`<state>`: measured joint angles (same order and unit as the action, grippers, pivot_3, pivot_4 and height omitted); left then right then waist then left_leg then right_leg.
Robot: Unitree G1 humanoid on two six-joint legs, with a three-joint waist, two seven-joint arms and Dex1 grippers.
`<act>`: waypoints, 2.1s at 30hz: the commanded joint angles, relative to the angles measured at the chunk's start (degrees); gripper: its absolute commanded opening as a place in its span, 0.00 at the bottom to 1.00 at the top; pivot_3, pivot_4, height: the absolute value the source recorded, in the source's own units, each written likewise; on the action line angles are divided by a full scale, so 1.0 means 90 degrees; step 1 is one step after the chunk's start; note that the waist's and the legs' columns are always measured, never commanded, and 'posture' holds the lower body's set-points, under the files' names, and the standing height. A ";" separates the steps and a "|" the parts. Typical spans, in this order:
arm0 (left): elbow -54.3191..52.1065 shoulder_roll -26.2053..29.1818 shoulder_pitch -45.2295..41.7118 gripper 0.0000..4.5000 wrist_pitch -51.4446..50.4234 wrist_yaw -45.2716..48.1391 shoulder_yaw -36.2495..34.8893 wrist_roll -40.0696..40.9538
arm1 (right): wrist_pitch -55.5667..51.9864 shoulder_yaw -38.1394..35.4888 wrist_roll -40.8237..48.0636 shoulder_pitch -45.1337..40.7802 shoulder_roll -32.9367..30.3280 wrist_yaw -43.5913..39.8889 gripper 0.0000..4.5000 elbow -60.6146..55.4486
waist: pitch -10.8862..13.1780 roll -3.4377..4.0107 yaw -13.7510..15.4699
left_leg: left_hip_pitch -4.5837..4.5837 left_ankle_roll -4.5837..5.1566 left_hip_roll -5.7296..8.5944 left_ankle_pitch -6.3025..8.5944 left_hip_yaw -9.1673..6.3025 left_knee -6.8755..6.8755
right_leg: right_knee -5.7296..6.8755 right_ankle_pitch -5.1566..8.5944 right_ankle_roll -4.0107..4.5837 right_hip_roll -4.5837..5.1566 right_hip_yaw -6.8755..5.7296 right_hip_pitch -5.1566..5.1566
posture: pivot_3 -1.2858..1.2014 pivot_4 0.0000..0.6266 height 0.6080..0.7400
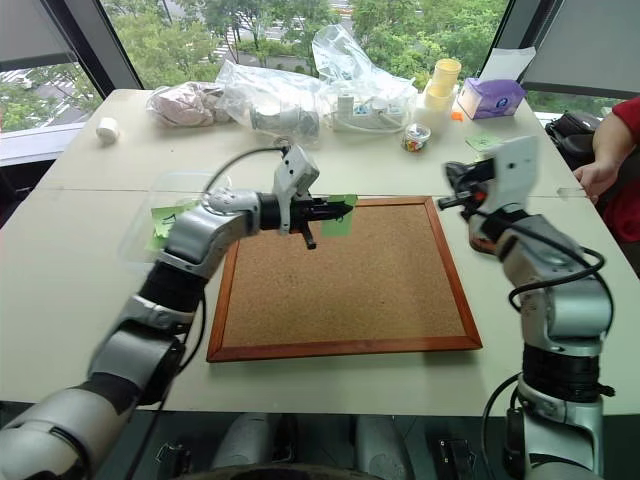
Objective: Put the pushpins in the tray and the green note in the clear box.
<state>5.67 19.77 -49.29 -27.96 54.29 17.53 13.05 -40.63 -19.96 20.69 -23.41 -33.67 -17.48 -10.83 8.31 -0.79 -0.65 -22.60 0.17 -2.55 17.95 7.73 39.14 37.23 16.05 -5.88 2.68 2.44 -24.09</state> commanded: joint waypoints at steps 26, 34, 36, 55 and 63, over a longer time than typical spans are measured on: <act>-0.0904 0.0360 0.0462 0.00 -0.0024 0.0309 0.0392 -0.0251 | 0.0117 -0.0133 -0.0312 -0.0712 -0.0306 -0.0061 0.99 0.3163 | 0.0003 0.0009 -0.0039 | 0.0000 0.0001 -0.0006 -0.0001 0.0002 0.0007 | 0.0005 -0.0001 -0.0003 -0.0012 0.0008 -0.0004 | 0.52 0.24 0.96; -0.0828 0.0311 0.0490 0.00 0.0011 0.0329 0.0387 -0.0321 | 0.0124 -0.0576 -0.0052 -0.0753 -0.0236 0.0156 0.99 0.3026 | 0.0004 0.0009 -0.0030 | 0.0000 0.0000 -0.0007 -0.0001 0.0003 0.0007 | 0.0006 -0.0001 -0.0003 -0.0013 0.0008 -0.0004 | 0.52 0.24 0.96; -0.0796 0.0266 0.0472 0.00 -0.0043 0.0228 0.0294 -0.0300 | 0.0187 -0.0653 -0.0028 -0.0744 -0.0246 0.0214 0.99 0.2946 | 0.0004 0.0010 -0.0030 | 0.0000 0.0000 -0.0007 -0.0001 0.0003 0.0007 | 0.0006 -0.0001 -0.0003 -0.0012 0.0008 -0.0004 | 0.52 0.24 0.96; -0.2617 0.0181 0.0032 0.00 -0.5966 -0.5471 -0.3352 -0.1625 | -0.0153 0.1795 0.1413 -0.0951 -0.0415 -0.2783 0.99 -0.0913 | 0.0023 0.0006 0.0009 | -0.0007 -0.0006 -0.0015 -0.0004 -0.0006 0.0007 | 0.0017 -0.0001 -0.0005 -0.0015 0.0001 -0.0015 | 0.52 0.24 0.96; -0.2854 -0.0548 0.0606 0.21 -0.6504 -0.5958 -0.4099 -0.1722 | -0.0212 0.2368 0.1481 -0.0805 -0.0440 -0.3445 1.00 -0.0917 | 0.0022 -0.0003 -0.0001 | -0.0012 -0.0004 -0.0005 -0.0003 -0.0010 0.0013 | 0.0019 -0.0002 -0.0004 -0.0001 -0.0006 -0.0014 | 0.52 0.24 0.96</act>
<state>-18.15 14.55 -43.23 -86.95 1.22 -18.08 -2.02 -42.82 1.65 32.95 -30.59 -37.17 -47.57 -17.58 8.50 -0.82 -0.66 -22.71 0.13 -2.61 17.92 7.64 39.25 37.40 16.03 -5.92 2.66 2.38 -24.22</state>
